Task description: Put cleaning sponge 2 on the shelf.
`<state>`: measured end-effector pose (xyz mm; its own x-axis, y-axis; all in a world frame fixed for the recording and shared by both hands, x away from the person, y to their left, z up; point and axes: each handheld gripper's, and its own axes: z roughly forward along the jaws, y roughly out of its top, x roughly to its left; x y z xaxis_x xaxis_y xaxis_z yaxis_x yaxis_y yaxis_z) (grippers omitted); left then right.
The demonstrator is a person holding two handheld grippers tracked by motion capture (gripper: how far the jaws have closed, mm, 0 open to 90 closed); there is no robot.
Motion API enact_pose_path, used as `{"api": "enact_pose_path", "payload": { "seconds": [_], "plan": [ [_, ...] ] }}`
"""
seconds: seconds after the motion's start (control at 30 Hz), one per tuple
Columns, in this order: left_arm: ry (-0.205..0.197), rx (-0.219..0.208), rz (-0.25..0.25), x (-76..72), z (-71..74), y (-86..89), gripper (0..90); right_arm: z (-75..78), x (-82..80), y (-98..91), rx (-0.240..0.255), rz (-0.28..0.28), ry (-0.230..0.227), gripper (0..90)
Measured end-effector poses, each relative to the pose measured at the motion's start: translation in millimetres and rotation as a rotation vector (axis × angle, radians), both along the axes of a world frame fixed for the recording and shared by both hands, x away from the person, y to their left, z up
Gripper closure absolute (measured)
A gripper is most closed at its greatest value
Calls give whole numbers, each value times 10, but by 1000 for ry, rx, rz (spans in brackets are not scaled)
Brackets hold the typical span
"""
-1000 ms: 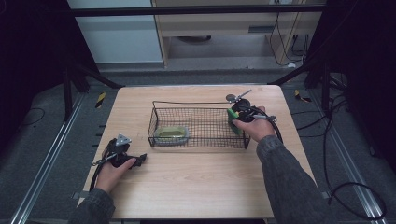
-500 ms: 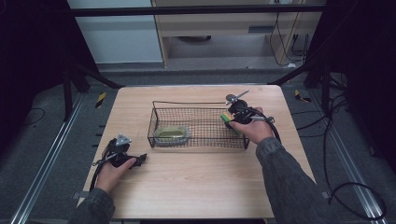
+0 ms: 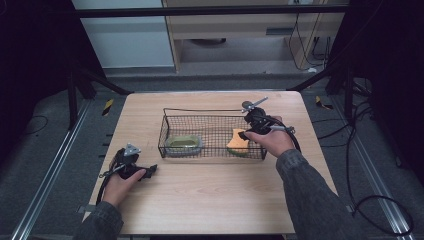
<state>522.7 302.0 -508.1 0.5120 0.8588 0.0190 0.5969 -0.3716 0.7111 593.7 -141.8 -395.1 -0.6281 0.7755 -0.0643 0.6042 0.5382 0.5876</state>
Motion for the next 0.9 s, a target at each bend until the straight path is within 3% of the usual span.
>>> {"api": "enact_pose_path", "payload": {
  "seconds": [0.43, 0.9],
  "plan": [
    [0, 0, 0, 0, 0, 0, 0, 0, -46, -181, 61, -79, -26, 103],
    [0, 0, 1, 1, 0, -1, 0, 53, -142, -411, 113, -141, -76, 70]
  ]
}}
